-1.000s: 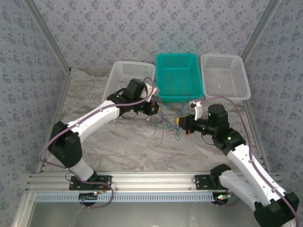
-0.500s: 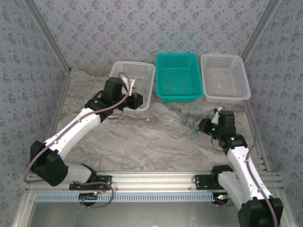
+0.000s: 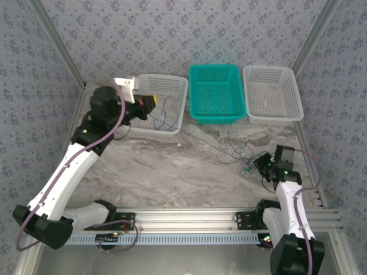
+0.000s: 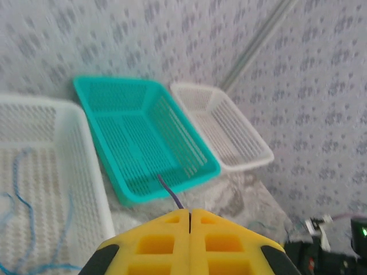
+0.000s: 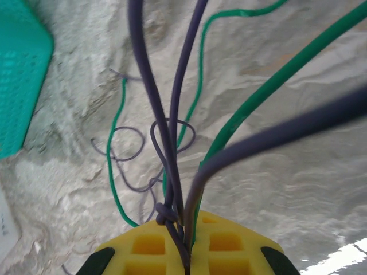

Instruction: Untangle the cables

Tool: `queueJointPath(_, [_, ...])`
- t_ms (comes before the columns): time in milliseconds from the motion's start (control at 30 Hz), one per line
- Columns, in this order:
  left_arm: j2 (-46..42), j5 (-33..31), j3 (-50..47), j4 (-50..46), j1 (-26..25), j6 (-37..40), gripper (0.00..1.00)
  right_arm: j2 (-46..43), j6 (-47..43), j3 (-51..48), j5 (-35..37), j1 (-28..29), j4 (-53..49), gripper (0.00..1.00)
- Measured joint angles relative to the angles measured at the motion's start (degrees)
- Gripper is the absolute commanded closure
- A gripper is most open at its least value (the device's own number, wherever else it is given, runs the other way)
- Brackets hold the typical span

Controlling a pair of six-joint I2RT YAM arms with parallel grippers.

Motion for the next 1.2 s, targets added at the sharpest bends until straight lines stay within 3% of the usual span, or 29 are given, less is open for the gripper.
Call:
queueJointPath(267, [-2.2,-1.5,8.4,-4.3,1.5,3.0,1.00,-0.8,2.8,-1.2,-3.7,-0.9,2.7,1.00])
queueJointPath(333, [-1.3,-0.4,8.2,-3.2,2.0,1.7,1.00,-0.8,2.8,-2.0,-4.8,-0.9,4.3,0.83])
queueJointPath(400, [0.0,0.6,7.6,0.1,2.3,0.1,1.00,-0.7,2.5,-2.8,-6.6,-0.7,6.2,0.52])
queueJointPath(433, [0.7,0.9,7.2,2.1,2.2,-0.7,1.00,-0.7,1.9,-2.9,-7.3,-0.2,6.6,0.41])
queueJointPath(633, [4.5,1.0,5.9,6.5,0.9,-2.1,1.00,-5.4,-3.4,1.6,-5.9,6.0,2.4,0.00])
queueJointPath(767, [4.9,1.0,5.9,6.7,0.6,-2.0,1.00,-11.8,-7.2,6.6,-2.1,11.1,1.6,0.00])
queueJointPath(900, [4.9,1.0,5.9,6.8,0.6,-2.0,1.00,-13.9,-12.5,8.1,-0.8,19.7,6.9,0.00])
queueJointPath(1200, [4.9,1.0,5.9,6.7,0.2,-1.8,1.00,3.8,-36.8,4.1,0.4,41.3,33.6,0.03])
